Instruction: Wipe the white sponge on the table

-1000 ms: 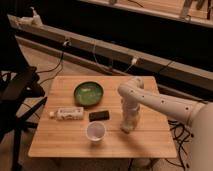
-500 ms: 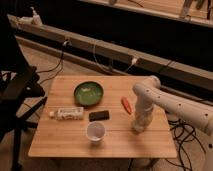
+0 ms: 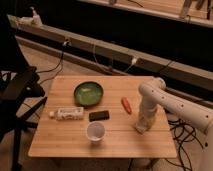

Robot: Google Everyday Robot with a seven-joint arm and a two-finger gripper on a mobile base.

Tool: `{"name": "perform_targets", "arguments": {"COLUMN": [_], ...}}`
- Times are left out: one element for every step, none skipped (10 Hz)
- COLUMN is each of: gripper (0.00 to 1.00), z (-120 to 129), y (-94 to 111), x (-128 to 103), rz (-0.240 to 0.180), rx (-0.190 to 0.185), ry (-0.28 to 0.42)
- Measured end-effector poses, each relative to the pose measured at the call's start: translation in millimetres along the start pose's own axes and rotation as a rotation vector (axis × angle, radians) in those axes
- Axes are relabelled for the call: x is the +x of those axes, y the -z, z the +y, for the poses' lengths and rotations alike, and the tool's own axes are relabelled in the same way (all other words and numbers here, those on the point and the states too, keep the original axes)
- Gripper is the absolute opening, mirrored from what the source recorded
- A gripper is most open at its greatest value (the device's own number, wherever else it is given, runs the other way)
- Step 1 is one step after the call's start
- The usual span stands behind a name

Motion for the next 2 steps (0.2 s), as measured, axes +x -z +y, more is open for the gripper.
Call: {"name": "perform_targets", "arguments": {"gripper": [0.0,0.0], "z": [2.5,7.7], "y": [-2.4,-3.2], "x": [0.3,-0.6], "rz": [-0.002,-0.002], "rx": [-0.005,-0.01], "ry": [-0.013,-0.028]}}
